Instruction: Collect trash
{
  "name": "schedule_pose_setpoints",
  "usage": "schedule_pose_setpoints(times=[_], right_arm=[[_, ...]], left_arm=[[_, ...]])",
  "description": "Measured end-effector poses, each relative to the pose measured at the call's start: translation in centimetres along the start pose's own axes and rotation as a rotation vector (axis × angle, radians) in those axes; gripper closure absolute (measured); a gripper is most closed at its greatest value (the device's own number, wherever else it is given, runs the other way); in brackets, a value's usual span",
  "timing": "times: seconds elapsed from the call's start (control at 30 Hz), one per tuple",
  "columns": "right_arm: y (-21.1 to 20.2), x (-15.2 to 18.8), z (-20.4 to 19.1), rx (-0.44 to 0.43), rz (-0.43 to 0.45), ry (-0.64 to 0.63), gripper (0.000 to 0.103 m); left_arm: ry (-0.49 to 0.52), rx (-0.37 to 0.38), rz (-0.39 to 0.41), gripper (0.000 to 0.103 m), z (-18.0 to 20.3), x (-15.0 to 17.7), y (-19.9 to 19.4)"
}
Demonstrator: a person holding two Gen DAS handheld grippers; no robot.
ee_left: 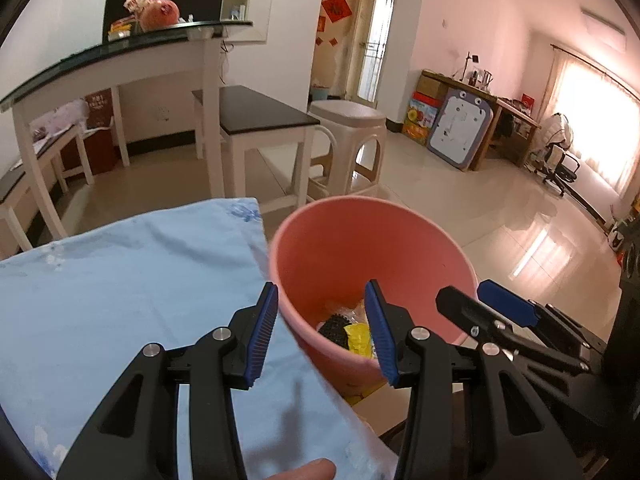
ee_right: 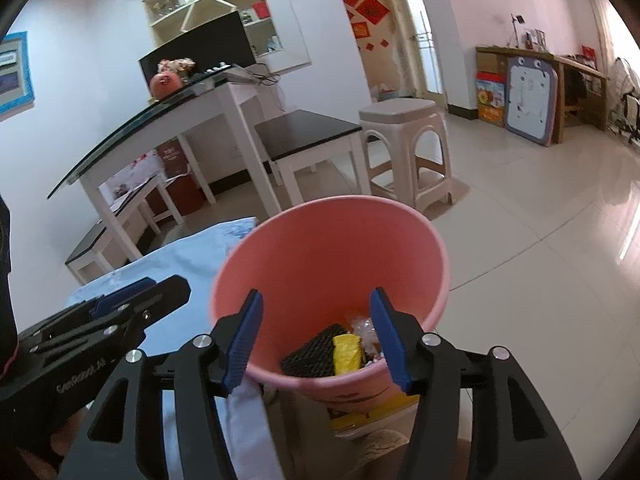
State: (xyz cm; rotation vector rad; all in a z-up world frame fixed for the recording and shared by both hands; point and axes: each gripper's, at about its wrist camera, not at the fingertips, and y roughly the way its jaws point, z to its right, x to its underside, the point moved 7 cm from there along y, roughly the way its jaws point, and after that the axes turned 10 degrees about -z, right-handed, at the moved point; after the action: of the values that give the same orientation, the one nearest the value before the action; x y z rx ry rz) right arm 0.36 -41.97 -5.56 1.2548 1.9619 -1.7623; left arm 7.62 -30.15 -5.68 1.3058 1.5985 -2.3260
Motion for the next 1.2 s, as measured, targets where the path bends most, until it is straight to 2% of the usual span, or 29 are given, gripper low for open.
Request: schedule_pose_setpoints(times=[0.2,0.37,0.8,1.2], right_arm=[[-1.8,0.8,-2.4,-0.006,0.031,-0.043,0.037],[-2.8,1.3,-4.2,-0.019,0.045,-0.070,0.035],[-5.2,3.2,-8.5,-0.049,0.081,-0.142,0.034],[-6.3,4.0,-10.7,-0.053,0.089,-0.186,0.034]], left_arm=[[-0.030,-0.026,0.027,0.058,-1.3,0.6,-2.4],[-0.051,-0.058,0.047,0.058,-2.7,1.3,-4.2],[-0.111,-0.118,0.088,0.058,-5.8,3.4,-7.8],[-0.143,-0.144,0.108,0.058,-7.3,4.7,-9.7]])
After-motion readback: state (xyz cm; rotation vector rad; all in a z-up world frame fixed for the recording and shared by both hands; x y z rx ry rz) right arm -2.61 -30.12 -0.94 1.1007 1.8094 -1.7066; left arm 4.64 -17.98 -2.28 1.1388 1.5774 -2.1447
